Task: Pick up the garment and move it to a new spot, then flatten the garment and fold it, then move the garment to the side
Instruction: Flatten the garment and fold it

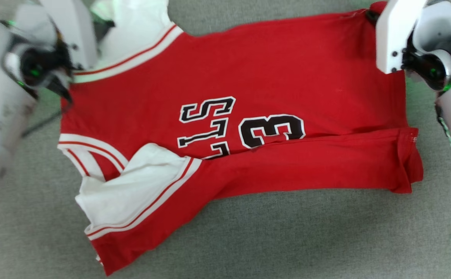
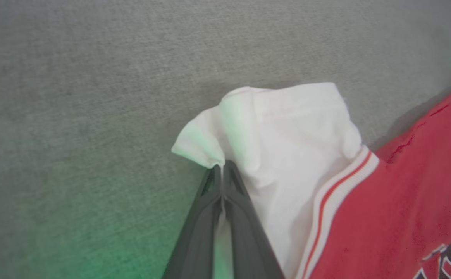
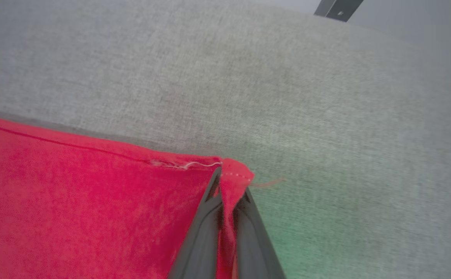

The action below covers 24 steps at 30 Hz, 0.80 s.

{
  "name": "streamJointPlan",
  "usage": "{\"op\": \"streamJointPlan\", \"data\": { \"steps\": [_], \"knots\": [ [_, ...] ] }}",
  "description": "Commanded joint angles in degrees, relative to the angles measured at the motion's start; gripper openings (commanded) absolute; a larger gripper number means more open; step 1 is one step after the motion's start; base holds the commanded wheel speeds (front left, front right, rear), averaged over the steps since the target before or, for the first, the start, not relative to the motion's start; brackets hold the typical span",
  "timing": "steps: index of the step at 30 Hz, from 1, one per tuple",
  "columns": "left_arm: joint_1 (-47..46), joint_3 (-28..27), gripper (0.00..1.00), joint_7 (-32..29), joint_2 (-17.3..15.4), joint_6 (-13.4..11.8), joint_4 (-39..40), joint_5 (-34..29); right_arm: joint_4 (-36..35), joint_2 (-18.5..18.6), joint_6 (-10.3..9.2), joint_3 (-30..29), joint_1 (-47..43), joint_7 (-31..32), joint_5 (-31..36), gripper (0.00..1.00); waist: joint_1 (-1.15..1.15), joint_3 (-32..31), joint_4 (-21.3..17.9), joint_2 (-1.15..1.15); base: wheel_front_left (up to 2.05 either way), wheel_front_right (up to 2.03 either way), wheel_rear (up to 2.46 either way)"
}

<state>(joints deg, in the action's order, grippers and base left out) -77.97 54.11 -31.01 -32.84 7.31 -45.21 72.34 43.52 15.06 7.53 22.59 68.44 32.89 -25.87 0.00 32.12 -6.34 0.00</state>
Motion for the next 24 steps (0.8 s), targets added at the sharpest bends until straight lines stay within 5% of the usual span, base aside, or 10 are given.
{"op": "streamJointPlan", "data": {
  "steps": [1,11,24],
  "knots": [
    [2.17,0.45,0.0,1.66,0.3,0.28,1.38,1.28,0.66,1.03,-0.09,0.45,-0.83,-2.43,-1.11,0.0,0.0,-2.65,1.37,0.0,0.0,0.0,0.0],
    [8.93,0.71,0.0,11.73,-3.96,0.24,16.7,7.24,-4.27,6.75,-0.09,7.74,-8.54,-9.73,-8.38,0.0,0.0,-10.72,4.67,0.0,0.0,0.0,0.0],
    [29.16,1.94,0.0,25.78,-18.35,0.23,42.15,12.43,-17.86,18.3,-0.09,11.65,-23.21,-12.83,-15.3,0.0,0.0,-16.49,7.32,0.0,0.0,0.0,0.0]
  ]
}}
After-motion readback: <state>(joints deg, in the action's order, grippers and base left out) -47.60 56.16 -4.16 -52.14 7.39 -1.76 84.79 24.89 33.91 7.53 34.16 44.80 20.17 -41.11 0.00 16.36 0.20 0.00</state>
